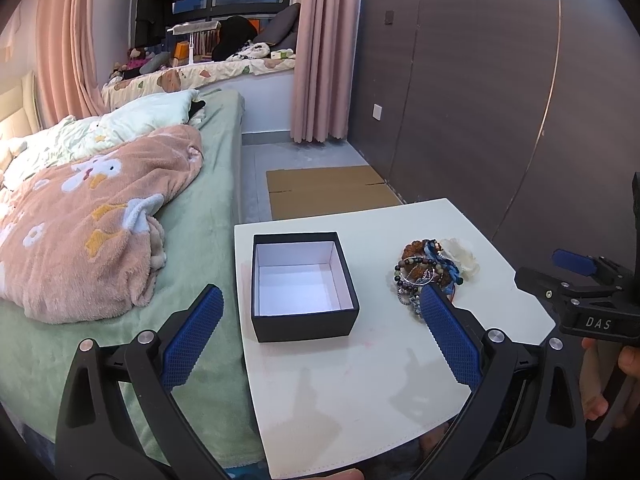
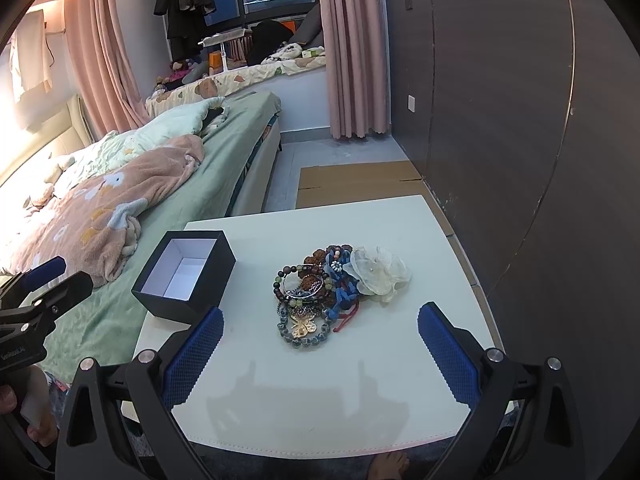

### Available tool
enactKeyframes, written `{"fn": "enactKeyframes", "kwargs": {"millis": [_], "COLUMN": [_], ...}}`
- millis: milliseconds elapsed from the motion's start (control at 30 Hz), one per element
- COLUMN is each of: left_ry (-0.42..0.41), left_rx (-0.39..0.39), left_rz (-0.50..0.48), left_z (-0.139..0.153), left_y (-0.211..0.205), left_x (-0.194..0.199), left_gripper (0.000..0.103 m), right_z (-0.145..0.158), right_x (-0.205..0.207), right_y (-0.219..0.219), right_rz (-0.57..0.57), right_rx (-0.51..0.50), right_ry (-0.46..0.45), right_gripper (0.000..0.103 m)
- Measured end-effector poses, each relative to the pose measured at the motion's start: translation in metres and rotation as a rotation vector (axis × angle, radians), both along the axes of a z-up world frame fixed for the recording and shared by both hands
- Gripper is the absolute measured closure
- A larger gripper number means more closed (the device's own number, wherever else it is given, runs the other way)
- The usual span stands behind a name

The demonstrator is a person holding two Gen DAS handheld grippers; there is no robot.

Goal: Organize jewelry

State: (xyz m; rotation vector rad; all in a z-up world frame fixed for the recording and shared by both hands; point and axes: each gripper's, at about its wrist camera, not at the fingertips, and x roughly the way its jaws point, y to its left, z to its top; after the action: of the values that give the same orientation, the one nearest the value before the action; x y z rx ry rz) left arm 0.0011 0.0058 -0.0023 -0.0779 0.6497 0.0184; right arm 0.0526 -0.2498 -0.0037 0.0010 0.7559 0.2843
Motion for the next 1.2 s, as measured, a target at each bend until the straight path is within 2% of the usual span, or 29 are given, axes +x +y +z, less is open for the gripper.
{"fn": "enactKeyframes", "kwargs": {"millis": [1200], "left_ry": [-0.003], "left_rx": [0.000], "left_rz": [0.000], "left_z": [0.0048], "left_y": [-0.0017], "left_x": [-0.0048], "left_gripper": [0.005], "right_z": [0.0044], "right_x": [-0.0008], "right_y": [-0.0054], "right_rz": [-0.015], "right_rx": [-0.004], "right_ry": [-0.013], "right_gripper": [0.007]}}
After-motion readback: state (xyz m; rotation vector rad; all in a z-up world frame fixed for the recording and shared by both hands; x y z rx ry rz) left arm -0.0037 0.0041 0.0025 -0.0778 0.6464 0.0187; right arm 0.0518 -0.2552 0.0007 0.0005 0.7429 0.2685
